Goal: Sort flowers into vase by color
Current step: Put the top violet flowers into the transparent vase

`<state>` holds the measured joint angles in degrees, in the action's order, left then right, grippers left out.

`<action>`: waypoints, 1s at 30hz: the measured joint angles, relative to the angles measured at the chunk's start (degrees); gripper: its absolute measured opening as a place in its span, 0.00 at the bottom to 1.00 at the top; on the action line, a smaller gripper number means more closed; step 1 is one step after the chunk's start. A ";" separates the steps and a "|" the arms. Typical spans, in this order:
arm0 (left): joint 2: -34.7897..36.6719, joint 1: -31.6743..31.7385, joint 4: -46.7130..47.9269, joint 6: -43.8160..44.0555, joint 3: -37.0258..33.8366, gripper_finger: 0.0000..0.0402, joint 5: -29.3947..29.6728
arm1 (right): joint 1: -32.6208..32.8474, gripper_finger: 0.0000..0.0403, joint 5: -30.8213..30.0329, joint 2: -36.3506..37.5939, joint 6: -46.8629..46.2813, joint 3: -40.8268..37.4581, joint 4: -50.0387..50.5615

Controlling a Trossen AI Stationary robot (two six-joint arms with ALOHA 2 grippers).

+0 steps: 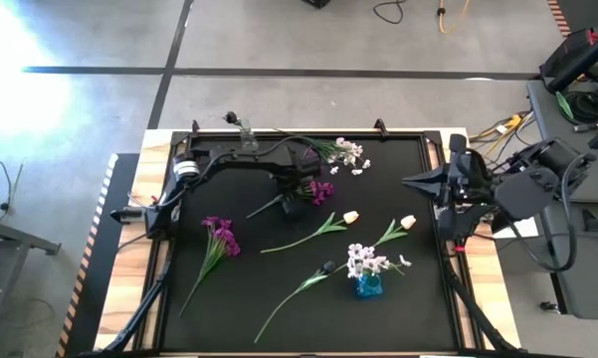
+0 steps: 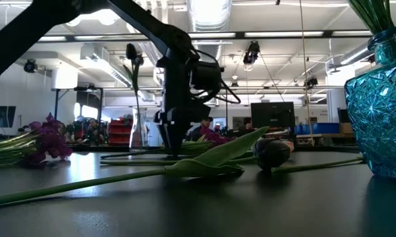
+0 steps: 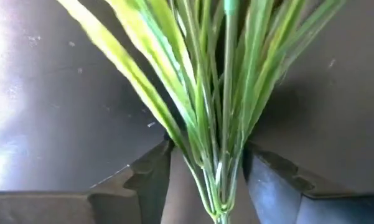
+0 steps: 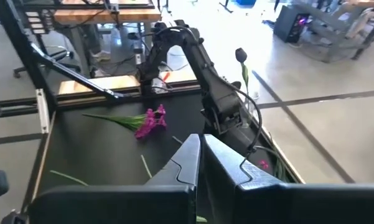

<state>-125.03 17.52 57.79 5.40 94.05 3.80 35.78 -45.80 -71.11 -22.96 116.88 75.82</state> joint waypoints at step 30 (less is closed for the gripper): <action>44.68 22.38 -38.27 -10.43 -1.26 0.01 -8.06 | -3.88 0.03 -8.45 -2.12 1.13 -0.02 -1.24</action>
<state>-80.35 39.90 19.52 -5.03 92.79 -4.27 31.90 -54.26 -73.23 -21.83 116.86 74.58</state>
